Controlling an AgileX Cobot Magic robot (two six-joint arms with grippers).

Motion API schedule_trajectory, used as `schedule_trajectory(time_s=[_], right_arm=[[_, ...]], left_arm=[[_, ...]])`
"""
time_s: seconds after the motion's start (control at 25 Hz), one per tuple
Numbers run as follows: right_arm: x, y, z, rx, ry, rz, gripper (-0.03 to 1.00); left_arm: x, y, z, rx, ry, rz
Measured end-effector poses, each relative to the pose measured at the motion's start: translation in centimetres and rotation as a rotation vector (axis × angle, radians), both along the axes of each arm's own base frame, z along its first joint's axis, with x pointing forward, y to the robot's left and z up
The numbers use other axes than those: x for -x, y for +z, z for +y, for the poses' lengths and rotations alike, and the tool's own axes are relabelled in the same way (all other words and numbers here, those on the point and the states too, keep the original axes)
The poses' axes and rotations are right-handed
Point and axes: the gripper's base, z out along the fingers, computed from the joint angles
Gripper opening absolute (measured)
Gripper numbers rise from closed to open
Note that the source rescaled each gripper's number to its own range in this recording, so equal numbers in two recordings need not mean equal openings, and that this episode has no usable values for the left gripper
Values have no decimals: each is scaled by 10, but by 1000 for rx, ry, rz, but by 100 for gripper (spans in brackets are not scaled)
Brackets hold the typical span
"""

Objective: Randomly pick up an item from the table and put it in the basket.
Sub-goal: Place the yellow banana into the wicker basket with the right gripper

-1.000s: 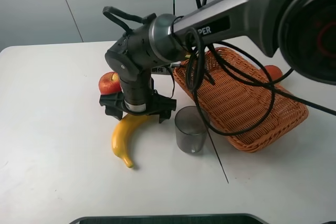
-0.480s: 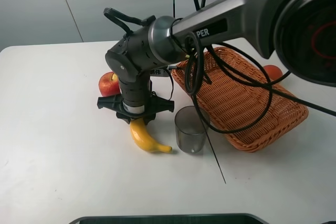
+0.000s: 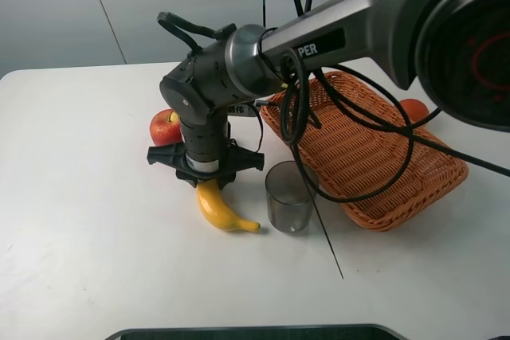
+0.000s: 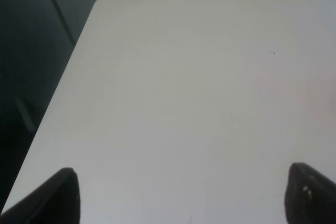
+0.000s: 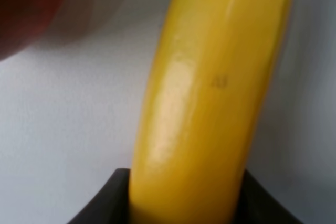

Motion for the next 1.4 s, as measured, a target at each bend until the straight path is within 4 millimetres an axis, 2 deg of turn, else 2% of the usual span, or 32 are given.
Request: schedule_trajectory(time_s=[0.36, 0.52, 1.04, 1.28, 1.4], right_arm=[[3, 1, 3, -39, -51, 37, 0], [4, 10, 5, -70, -65, 49, 0], [9, 94, 7, -248, 14, -22, 0], [15, 142, -1, -307, 136, -110, 0], [15, 165, -14, -303, 196, -138, 0]], left_arm=[[0, 0, 0, 0, 0, 0], [0, 0, 0, 0, 0, 0], [0, 0, 0, 0, 0, 0], [0, 0, 0, 0, 0, 0], [0, 0, 0, 0, 0, 0]])
